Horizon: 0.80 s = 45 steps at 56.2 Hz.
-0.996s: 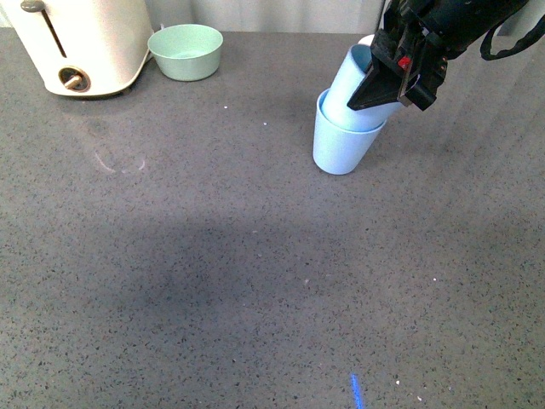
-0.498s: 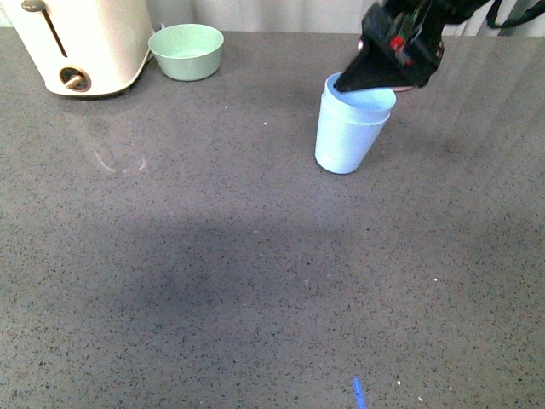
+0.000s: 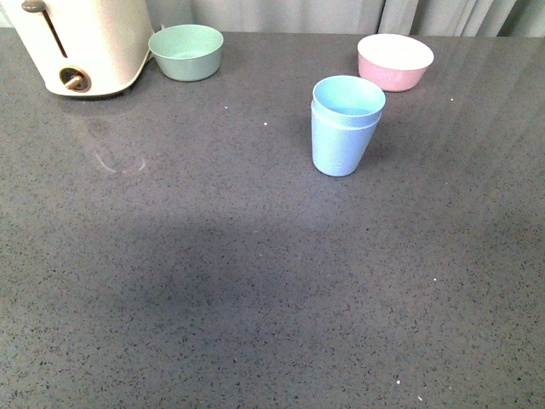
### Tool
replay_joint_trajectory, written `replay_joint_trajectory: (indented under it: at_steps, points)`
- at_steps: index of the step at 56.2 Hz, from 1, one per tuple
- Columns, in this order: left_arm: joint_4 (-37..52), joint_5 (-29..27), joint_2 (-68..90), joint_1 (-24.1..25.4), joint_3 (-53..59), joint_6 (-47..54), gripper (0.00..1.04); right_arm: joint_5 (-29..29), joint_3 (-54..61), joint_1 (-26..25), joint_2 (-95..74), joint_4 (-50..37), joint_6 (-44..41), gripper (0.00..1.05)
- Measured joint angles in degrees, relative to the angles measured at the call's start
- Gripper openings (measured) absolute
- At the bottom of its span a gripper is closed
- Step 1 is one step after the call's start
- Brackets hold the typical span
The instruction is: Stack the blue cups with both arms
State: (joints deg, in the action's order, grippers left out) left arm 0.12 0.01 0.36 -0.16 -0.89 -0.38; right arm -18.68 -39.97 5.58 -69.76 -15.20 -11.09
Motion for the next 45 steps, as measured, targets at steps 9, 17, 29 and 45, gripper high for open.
replay_joint_trajectory:
  at_steps: [9, 17, 29, 45]
  points:
    - [0.0, 0.0, 0.0, 0.0, 0.0, 0.0, 0.96, 20.9, 13.3, 0.8, 8.5, -16.9, 7.5, 0.79]
    - [0.0, 0.0, 0.0, 0.0, 0.0, 0.0, 0.96, 23.9, 21.4, -0.1, 13.7, -22.3, 9.9, 0.53]
    - [0.0, 0.0, 0.0, 0.0, 0.0, 0.0, 0.96, 19.0, 28.5, -4.0, 20.4, -22.3, 10.3, 0.12]
    - [0.0, 0.0, 0.0, 0.0, 0.0, 0.0, 0.96, 18.7, 35.0, -5.4, 31.4, -17.7, 10.5, 0.02]
